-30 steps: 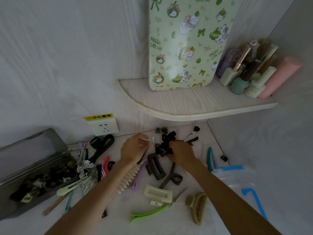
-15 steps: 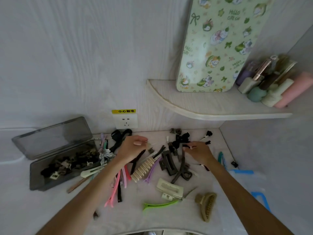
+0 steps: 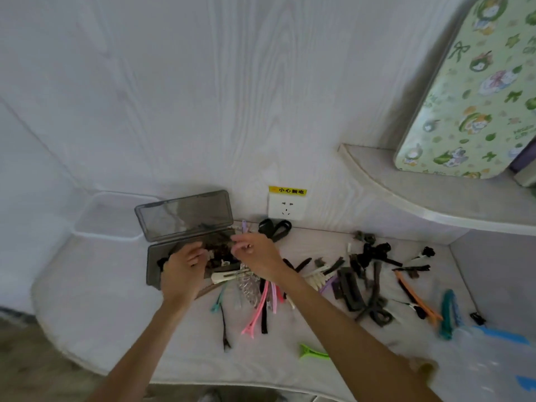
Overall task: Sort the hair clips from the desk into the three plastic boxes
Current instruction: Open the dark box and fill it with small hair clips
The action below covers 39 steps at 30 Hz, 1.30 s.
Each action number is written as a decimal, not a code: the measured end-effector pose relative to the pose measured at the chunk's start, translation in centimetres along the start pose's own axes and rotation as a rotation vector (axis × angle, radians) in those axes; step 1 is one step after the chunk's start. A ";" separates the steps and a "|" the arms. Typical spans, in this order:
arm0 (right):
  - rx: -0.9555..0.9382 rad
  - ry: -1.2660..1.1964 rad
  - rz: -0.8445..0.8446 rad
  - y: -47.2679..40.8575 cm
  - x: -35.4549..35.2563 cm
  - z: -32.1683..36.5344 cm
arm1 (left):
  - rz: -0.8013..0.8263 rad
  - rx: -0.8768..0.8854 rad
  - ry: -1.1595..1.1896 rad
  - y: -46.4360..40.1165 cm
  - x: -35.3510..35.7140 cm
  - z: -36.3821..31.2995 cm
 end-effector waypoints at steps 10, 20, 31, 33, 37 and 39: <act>0.198 -0.076 -0.360 7.0 -11.1 -10.2 | 0.397 0.357 -0.234 2.8 11.0 -7.1; 0.478 0.333 -0.178 13.3 -16.9 -19.5 | 0.912 0.770 -0.598 11.4 24.8 -9.0; 0.412 0.571 -0.246 10.8 -16.3 -20.1 | 0.676 0.510 -0.442 5.3 22.8 -10.2; 0.450 0.423 -0.255 11.2 -17.2 -20.7 | 0.735 0.503 -0.565 5.0 24.2 -9.6; 0.575 0.007 -0.374 12.0 -18.9 -22.0 | 0.788 0.533 -0.878 5.2 26.8 -8.5; 0.690 -0.404 -0.444 12.2 -18.8 -22.4 | 0.760 0.560 -0.888 5.3 27.4 -8.9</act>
Point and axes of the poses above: each hand's wrist, its own y-axis away from the middle knuckle, its own x-axis out of the palm, z = x × y, the point moved 9 cm from there along -y, towards the middle knuckle, and after that the axes turned 2 degrees about y, right-handed, at the moved point
